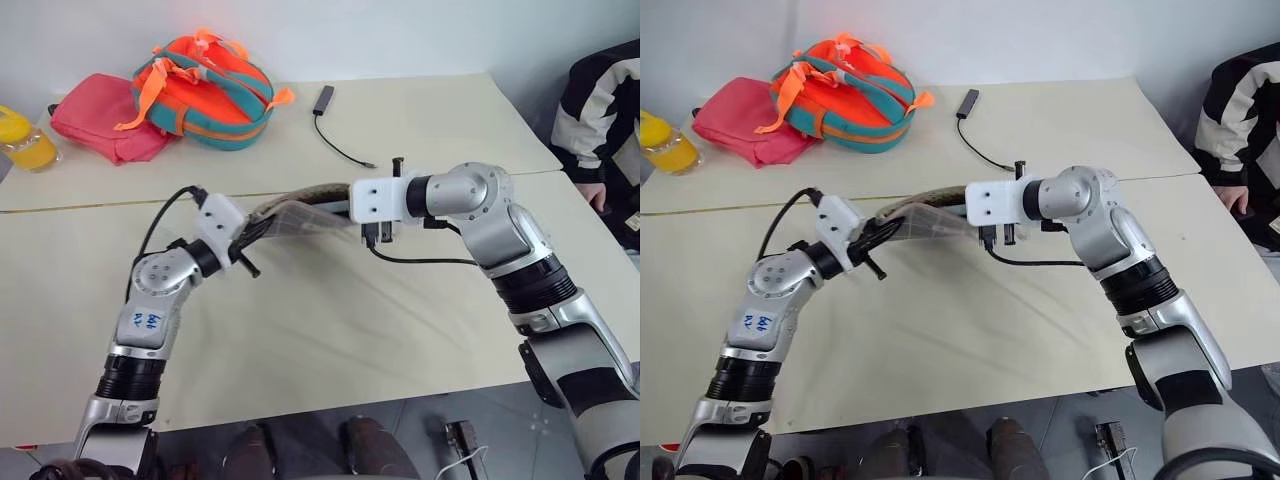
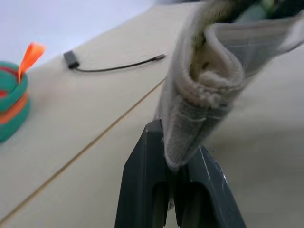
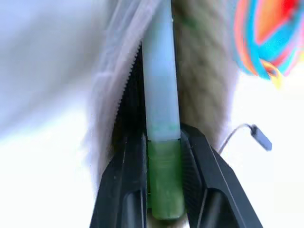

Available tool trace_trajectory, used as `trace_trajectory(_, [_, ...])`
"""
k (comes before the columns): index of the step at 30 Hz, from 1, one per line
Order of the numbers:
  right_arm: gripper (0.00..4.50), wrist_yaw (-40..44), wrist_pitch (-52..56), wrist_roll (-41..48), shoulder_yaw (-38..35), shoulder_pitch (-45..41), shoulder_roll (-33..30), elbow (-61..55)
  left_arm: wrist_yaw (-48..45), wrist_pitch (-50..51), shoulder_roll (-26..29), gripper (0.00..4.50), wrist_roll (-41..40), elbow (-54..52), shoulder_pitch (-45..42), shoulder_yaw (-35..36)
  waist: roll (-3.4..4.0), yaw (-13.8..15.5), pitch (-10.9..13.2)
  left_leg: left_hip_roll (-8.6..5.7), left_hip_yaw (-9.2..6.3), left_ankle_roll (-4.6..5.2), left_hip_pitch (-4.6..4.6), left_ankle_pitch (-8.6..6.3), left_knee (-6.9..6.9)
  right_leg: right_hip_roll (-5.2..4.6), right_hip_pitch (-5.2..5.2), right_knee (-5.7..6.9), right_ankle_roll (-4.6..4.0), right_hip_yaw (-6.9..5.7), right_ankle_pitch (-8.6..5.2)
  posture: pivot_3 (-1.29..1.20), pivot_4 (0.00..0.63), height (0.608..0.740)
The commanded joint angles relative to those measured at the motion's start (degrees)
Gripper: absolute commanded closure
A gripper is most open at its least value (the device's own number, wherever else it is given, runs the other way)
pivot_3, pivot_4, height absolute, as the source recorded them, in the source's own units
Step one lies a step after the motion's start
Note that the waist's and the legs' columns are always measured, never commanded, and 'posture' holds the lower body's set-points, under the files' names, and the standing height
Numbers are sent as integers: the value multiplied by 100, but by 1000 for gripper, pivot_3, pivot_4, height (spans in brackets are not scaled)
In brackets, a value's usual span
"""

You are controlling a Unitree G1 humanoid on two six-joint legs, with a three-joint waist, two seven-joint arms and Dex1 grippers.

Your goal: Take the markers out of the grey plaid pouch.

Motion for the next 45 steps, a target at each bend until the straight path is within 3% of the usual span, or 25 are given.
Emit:
trace_trajectory(1, [3940,2,85,184,-74,101,77,-211,-332,127,-78,4500,-234,-553,191,-241,0,2,0,1,0,-1,0,0,-1,1,-1,1,1,-3,0,0,150,740])
trace_trajectory(6, [3940,294,363,649,-387,172,-33,-608,284,25,-88,4500,256,-258,172,-46,1,36,1,1,0,-4,-5,-2,0,5,-1,2,0,-9,0,0,150,740])
trace_trajectory(15, [3940,907,879,1834,-1171,583,-673,-1288,173,-15,100,4500,-44,-65,265,514,1,67,1,1,0,-2,-4,-3,2,4,5,-3,1,-6,0,0,150,740])
trace_trajectory(23, [3940,122,-3,752,-714,1634,-1397,-301,-32,257,159,4500,-546,-120,304,944,0,68,2,-1,9,-2,-4,-3,2,2,12,-15,0,-7,0,0,150,740])
trace_trajectory(30, [3940,-729,-469,534,-669,1760,-854,548,-183,471,46,4500,-754,-450,357,824,4,-26,4,3,14,-3,-2,-2,3,8,5,-10,1,4,0,0,150,740])
trace_trajectory(38, [1229,35,377,1287,-902,1764,-877,-331,-214,516,64,4500,-719,-485,368,800,4,-36,4,2,2,-4,-3,-3,-1,7,5,-9,2,-2,1,0,150,740])
trace_trajectory(39, [935,346,807,1774,-1027,1723,-855,-743,-219,538,51,4500,-736,-489,358,790,4,-29,4,1,1,-4,-3,-3,-1,7,5,-9,2,-1,1,0,150,740])
trace_trajectory(42, [935,651,1462,2580,-1266,1454,-699,-1511,-260,608,26,4500,-791,-507,350,760,5,-28,5,2,-3,-4,-3,-4,-2,7,6,-8,2,-1,1,0,150,740])
trace_trajectory(45, [935,345,1732,2869,-1287,933,-250,-1801,-398,696,48,4500,-840,-572,380,665,5,-57,5,4,-5,-4,-3,-4,-1,8,5,-4,2,0,1,0,150,740])
